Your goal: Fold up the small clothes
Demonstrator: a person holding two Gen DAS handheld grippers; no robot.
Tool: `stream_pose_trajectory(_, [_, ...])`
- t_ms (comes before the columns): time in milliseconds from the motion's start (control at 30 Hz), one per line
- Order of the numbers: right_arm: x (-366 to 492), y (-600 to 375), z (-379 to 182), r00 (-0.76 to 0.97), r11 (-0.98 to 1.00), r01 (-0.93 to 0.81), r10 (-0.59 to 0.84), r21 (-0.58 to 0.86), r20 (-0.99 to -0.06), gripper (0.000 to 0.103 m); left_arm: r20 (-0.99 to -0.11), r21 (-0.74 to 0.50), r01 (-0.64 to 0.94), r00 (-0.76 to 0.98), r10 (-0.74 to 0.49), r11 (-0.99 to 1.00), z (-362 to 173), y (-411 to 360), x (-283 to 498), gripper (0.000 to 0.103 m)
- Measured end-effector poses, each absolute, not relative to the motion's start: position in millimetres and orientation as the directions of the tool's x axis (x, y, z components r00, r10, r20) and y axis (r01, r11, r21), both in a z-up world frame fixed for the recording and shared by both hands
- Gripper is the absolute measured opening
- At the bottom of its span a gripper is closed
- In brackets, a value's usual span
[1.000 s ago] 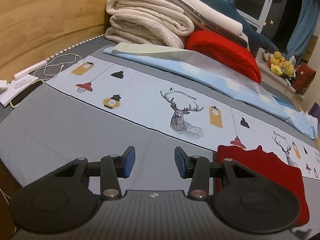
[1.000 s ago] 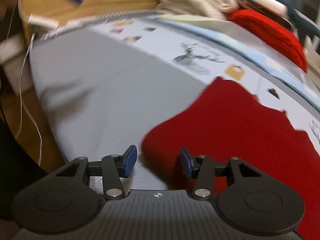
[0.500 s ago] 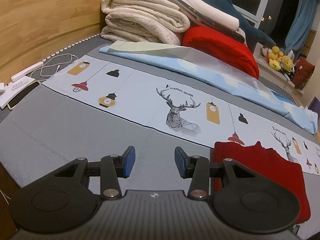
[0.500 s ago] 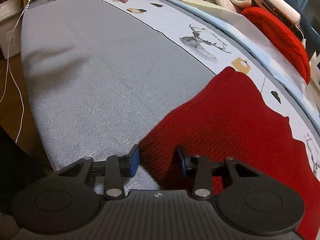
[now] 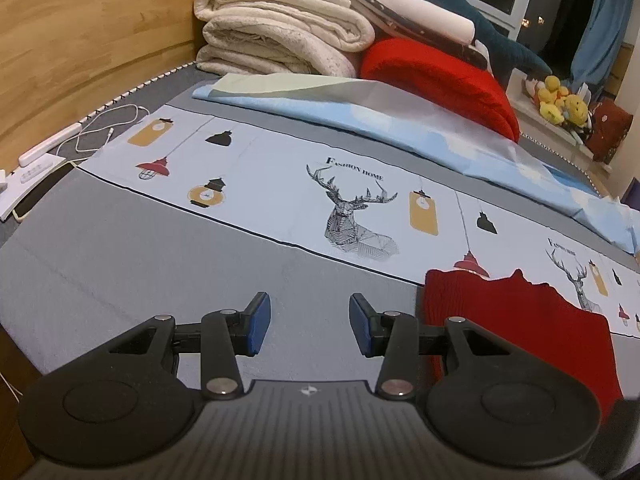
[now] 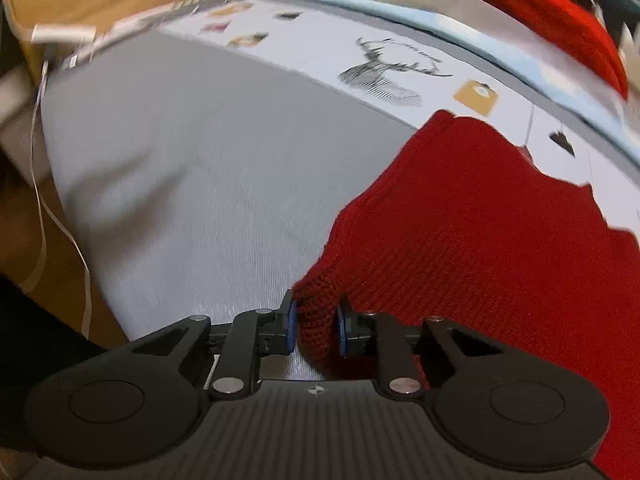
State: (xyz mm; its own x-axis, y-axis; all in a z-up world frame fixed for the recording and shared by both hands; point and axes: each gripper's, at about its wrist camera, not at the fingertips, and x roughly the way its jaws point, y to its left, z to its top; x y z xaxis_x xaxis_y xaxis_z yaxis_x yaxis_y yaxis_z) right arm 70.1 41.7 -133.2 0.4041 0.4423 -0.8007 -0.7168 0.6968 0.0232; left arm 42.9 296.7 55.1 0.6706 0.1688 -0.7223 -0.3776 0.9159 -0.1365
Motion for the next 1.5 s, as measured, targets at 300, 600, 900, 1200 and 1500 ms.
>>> stream_pose_trajectory(300, [113.1, -128.4, -58.5, 0.590, 0.802, -0.400, 0.596, 0.444, -0.545, 0.017, -0.716, -0.130, -0.329, 0.684, 0.141, 0.935, 61.1, 242.9, 67.1, 0.048])
stream_pose_trajectory(600, [88.3, -365.0, -127.5, 0.722, 0.785, 0.306, 0.177, 0.538, -0.669, 0.017, -0.720, -0.106, -0.175, 0.692, 0.046, 0.979, 51.8, 132.6, 120.0, 0.048])
stream_pose_trajectory(900, [73.3, -427.7, -121.7, 0.721, 0.737, 0.379, 0.144, 0.559, -0.678, 0.033, -0.744, -0.062, -0.042, 0.668, -0.019, 0.997, 29.0, 45.9, 147.6, 0.049])
stream_pose_trajectory(1200, [176.9, -401.1, -121.2, 0.633, 0.828, 0.038, 0.413, 0.560, -0.654, 0.060, -0.766, -0.033, -0.031, 0.643, -0.005, 0.999, 18.6, 38.8, 146.9, 0.049])
stream_pose_trajectory(1500, [184.5, -373.7, -135.5, 0.573, 0.813, -0.055, 0.501, 0.580, -0.649, 0.017, -0.774, -0.081, -0.025, 0.631, -0.047, 0.996, 12.5, 27.9, 159.6, 0.049])
